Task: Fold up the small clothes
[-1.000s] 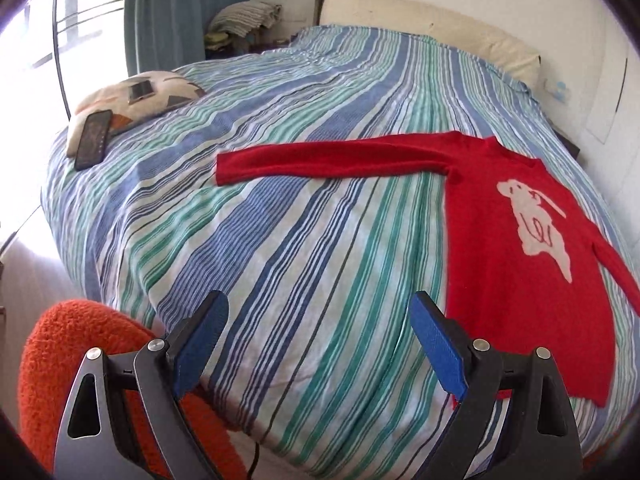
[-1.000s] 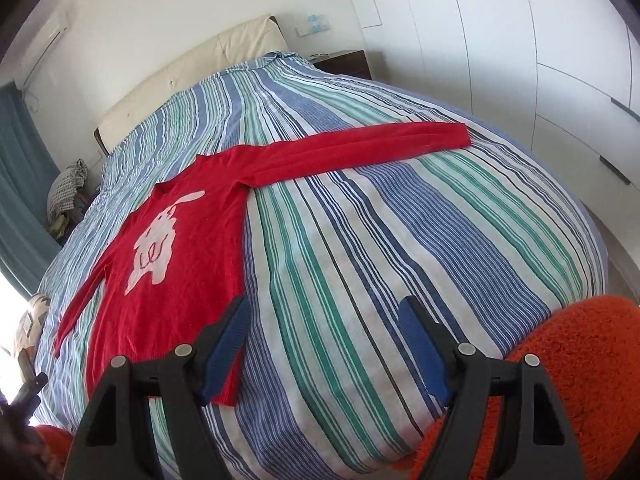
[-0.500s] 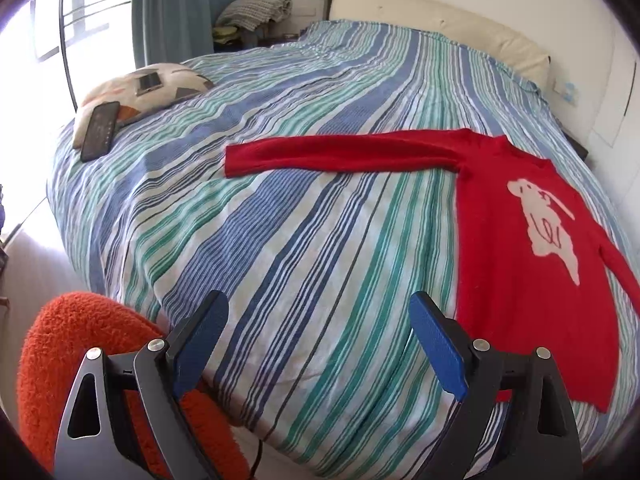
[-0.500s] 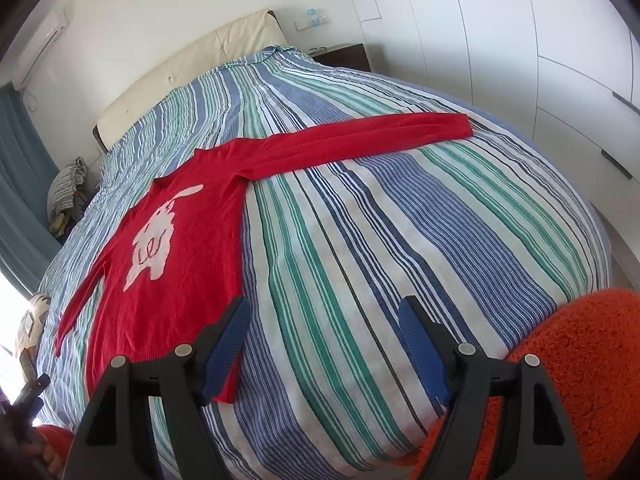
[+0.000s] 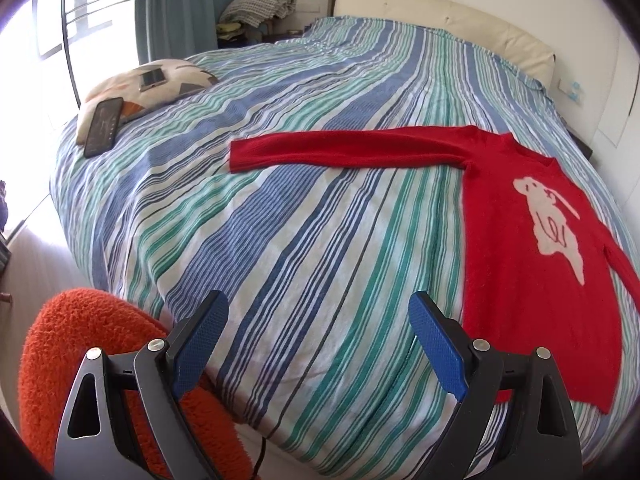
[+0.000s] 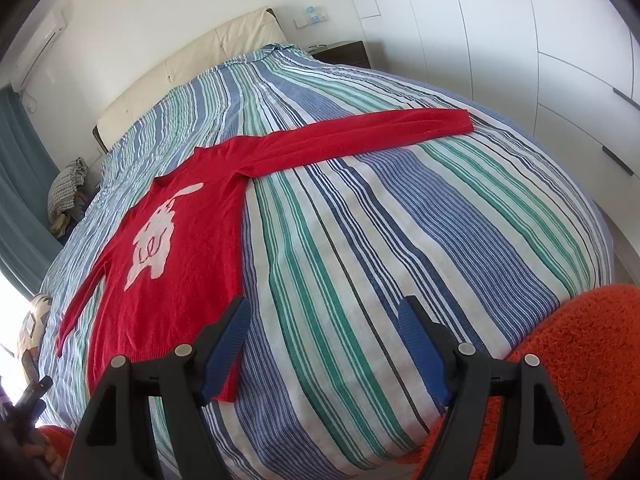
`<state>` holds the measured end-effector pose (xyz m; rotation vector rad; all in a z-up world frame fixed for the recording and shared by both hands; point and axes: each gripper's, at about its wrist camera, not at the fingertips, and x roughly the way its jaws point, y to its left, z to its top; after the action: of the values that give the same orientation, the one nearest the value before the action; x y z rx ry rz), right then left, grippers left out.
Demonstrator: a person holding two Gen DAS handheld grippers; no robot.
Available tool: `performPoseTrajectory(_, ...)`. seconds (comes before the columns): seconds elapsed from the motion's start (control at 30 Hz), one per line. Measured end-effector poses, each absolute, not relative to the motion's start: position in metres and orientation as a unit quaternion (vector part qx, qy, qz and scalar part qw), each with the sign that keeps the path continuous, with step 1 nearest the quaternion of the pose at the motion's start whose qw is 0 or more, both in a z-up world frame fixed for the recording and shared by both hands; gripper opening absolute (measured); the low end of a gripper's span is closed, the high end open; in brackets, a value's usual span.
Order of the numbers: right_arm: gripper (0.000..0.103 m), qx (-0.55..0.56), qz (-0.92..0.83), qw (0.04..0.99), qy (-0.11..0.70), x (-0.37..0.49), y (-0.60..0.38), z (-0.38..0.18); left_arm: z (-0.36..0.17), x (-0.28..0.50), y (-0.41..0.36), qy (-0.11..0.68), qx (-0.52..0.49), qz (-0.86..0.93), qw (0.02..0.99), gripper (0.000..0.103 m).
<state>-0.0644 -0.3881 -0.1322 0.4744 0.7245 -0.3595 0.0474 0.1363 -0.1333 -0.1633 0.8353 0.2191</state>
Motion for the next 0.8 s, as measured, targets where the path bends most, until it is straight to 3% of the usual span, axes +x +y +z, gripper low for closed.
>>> performPoseTrajectory(0.8,0.076,0.230,-0.173,0.891,0.350,-0.0653,-0.3869,-0.1346,-0.1334,0.0462,0.1396,0.406,-0.083,0.113,0.903,0.093)
